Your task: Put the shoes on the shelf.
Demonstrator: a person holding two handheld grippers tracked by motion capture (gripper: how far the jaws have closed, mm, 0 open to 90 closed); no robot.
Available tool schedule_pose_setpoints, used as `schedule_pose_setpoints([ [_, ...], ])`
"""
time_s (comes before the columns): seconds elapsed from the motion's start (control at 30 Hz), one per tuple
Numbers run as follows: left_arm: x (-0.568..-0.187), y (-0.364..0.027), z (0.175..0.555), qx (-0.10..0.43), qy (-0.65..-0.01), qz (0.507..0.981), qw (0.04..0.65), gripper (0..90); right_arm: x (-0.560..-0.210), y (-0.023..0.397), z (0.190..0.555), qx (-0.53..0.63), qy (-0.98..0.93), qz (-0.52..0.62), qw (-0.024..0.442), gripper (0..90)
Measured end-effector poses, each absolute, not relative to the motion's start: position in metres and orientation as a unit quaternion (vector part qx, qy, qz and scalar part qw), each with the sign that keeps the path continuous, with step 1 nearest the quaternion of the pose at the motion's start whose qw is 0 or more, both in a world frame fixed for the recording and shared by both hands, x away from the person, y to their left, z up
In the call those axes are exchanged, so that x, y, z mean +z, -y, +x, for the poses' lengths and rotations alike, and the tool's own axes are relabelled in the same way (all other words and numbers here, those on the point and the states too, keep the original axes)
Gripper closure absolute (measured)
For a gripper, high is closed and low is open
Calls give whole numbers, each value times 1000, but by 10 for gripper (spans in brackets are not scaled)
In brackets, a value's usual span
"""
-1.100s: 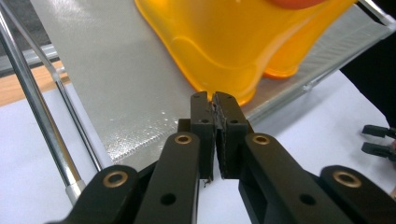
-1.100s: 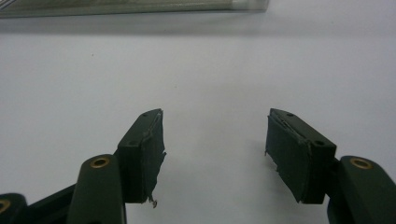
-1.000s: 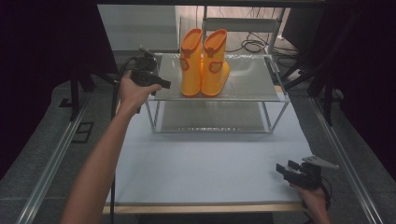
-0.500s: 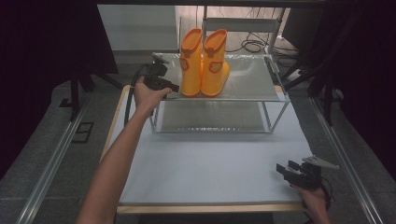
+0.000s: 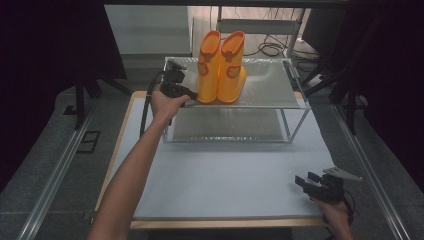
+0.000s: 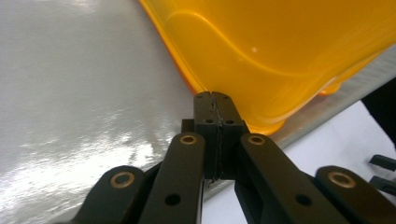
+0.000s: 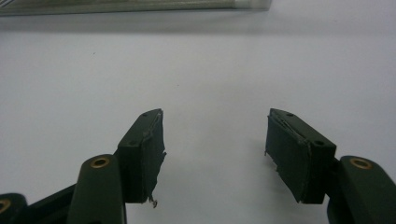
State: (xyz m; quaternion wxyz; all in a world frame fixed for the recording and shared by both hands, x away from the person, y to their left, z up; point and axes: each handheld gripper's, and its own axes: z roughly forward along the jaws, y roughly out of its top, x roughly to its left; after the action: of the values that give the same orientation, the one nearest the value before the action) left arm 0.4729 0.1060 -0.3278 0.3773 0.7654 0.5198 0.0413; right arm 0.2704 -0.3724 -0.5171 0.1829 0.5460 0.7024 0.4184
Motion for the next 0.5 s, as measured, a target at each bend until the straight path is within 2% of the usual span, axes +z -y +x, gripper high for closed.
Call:
schedule_pose_setpoints([
  [0.33,-326,-76,472,23,-500,777,383,899,-515,373,270,424,-701,543,183,366],
  [0.5,-328,-78,472,16,-502,772,390,891,-515,373,270,424,-701,543,184,366],
])
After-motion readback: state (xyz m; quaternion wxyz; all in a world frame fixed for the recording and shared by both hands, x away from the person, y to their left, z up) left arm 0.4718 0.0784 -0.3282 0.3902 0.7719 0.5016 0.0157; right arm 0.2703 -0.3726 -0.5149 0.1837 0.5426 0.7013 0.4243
